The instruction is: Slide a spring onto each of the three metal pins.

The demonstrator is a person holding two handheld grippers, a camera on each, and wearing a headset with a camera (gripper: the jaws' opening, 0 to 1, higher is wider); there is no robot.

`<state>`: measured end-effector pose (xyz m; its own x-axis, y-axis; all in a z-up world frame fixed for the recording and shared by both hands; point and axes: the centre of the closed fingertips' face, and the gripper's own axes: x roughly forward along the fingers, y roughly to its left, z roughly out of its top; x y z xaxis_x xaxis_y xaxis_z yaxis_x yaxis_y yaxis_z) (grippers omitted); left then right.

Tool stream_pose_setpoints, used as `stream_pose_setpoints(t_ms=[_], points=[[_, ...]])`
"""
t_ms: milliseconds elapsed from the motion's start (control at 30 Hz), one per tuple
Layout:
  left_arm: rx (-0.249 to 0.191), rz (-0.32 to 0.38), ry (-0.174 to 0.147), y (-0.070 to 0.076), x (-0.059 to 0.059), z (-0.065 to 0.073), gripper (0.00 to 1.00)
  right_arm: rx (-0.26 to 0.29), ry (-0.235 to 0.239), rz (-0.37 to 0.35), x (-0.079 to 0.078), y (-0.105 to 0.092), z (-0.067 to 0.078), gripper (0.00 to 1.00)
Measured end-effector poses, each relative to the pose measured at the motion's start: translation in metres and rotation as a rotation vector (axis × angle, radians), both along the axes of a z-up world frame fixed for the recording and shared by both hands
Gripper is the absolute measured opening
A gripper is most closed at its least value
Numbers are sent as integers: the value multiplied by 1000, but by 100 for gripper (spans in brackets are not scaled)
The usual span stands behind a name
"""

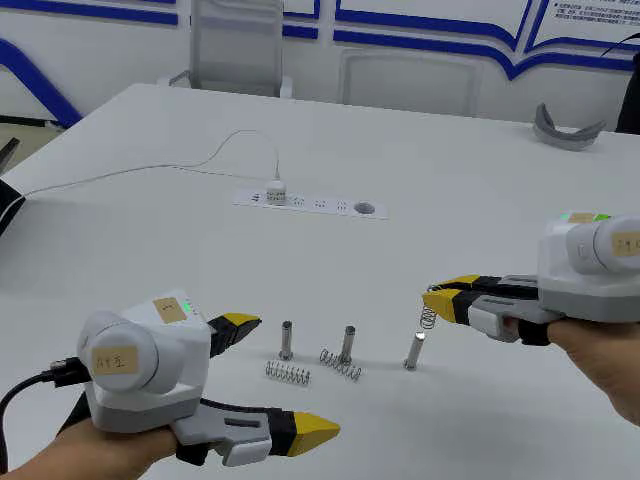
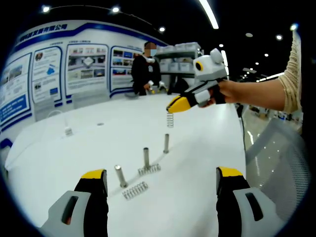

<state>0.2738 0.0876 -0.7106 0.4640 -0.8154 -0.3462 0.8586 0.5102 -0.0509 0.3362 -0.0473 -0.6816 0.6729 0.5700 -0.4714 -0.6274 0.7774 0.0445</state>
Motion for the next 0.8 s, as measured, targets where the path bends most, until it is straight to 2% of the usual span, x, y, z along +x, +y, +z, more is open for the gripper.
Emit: stream_pose_setpoints(t_ms=[167,433,800], points=[[-11,20,5,5,2,0,97,19,7,-19,3,-3,-10,12],[-10,36,10,10,5,-2,99,27,-1,-34,10,-6,-17,12],[-13,47,33,12,6,-7,100,47,-10,-38,7,-8,-25,12]])
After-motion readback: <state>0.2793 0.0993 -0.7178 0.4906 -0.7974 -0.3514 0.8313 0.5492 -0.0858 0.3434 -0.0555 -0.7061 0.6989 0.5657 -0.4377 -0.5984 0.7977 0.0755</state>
